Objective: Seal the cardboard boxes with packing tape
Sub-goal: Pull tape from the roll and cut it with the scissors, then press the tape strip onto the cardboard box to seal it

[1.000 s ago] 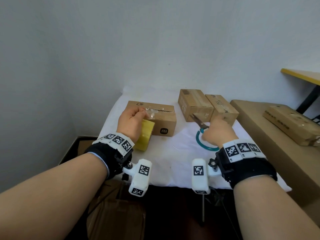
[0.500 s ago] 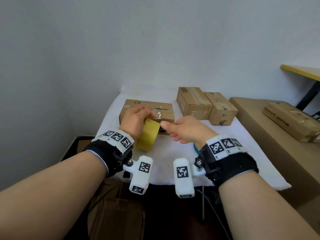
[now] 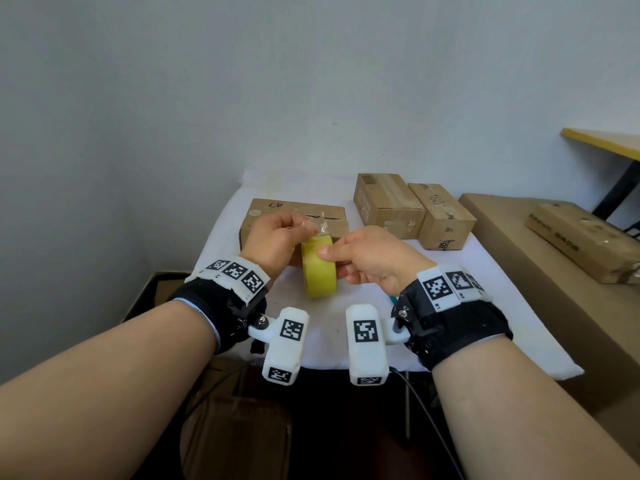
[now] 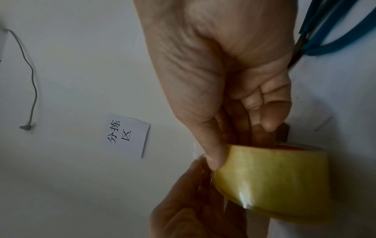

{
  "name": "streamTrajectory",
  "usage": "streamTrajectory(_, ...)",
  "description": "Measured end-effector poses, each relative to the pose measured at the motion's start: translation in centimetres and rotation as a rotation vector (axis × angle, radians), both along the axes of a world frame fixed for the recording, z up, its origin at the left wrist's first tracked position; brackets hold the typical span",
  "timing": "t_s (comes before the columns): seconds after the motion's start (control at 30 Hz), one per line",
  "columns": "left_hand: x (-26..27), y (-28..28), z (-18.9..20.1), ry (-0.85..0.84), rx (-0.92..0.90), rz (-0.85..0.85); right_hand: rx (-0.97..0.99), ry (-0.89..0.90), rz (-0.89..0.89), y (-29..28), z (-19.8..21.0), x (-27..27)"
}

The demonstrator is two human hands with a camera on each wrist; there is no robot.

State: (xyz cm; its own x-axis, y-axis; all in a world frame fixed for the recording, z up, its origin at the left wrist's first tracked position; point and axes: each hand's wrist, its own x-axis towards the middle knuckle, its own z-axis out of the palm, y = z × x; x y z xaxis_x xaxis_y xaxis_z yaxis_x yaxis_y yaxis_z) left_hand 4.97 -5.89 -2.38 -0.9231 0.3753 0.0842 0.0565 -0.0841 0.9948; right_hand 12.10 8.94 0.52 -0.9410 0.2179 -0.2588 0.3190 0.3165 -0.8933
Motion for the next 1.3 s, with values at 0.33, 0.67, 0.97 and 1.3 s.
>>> streamTrajectory(0.33,-1.3,-0.6,0.4,-0.132,0.084,0.177,-0.023,0.027,-0.022,0.2,0.7,0.4)
streamTrajectory(0.67,-1.3,-2.3,0.7,-0.227,0.135,0.014,0.739,0.065,-0.264,5.7,2.4,1.2)
streamTrajectory(0.97,-0.5,-1.7,0.9,-0.224,-0.045,-0.153,0.873,0.105,-0.254,4.8,1.8,1.6)
streamTrajectory(1.3,0.6,-1.2,1.3,-0.102,-0.165,-0.234,0.188,0.109,-0.040,1.1,2.0,1.3)
